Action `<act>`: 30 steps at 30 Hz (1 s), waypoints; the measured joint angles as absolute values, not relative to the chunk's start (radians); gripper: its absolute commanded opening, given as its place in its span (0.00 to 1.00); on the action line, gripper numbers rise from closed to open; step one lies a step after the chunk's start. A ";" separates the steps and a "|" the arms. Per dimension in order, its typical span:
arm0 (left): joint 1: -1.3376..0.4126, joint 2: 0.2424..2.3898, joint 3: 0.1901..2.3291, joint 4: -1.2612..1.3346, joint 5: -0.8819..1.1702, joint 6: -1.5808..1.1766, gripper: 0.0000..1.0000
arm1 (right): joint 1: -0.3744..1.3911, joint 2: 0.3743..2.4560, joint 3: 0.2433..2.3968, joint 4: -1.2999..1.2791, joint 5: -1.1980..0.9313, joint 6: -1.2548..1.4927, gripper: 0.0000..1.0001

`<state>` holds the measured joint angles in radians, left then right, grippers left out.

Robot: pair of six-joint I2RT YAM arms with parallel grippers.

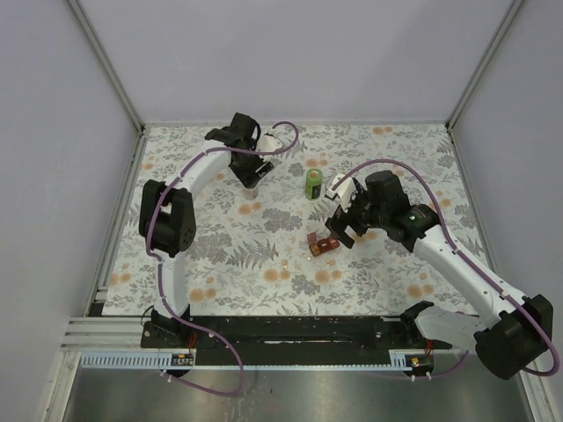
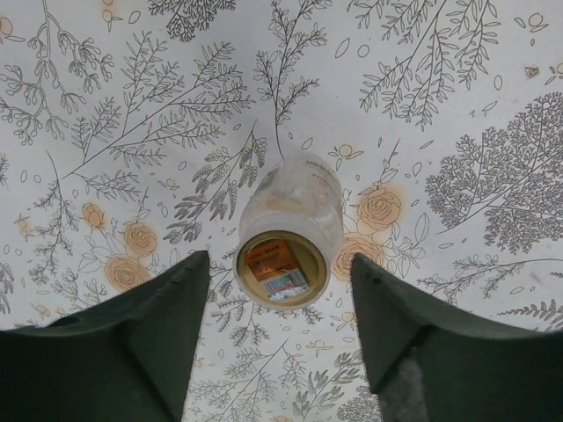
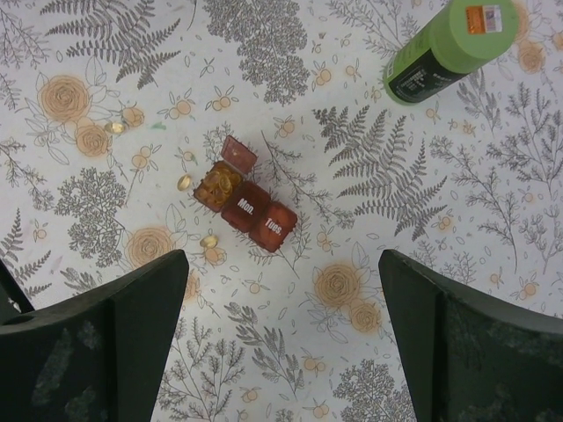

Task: Sort the pills into containers
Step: Place the pill bottle at the center of the board.

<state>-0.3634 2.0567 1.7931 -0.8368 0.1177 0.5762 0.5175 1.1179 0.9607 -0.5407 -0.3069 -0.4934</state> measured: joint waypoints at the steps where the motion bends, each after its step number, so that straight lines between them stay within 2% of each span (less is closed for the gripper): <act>1: -0.362 2.057 1.794 -0.837 0.120 0.577 0.80 | 0.517 1.122 0.961 -0.550 -0.307 -0.501 0.99; 3: -0.359 2.057 1.801 -0.838 0.123 0.576 0.90 | 0.517 1.129 0.961 -0.569 -0.307 -0.519 0.99; 8: -0.347 2.055 1.823 -0.838 0.131 0.567 0.99 | 0.517 1.147 0.961 -0.624 -0.308 -0.592 0.99; 16: -0.313 1.965 1.834 -0.841 0.164 0.546 0.99 | 0.517 1.231 0.971 -0.737 -0.320 -0.823 0.97; 25: -0.296 1.745 1.812 -0.834 0.218 0.519 0.99 | 0.466 1.362 0.999 -0.778 -0.437 -1.097 0.91; 30: -0.297 1.696 1.762 -0.832 0.231 0.515 0.99 | 0.460 1.447 1.024 -0.784 -0.475 -1.212 0.90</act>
<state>-0.2970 1.6958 1.7618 -0.8322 0.2314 0.5148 0.4603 1.4467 1.0237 -0.7841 -0.4751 -1.2121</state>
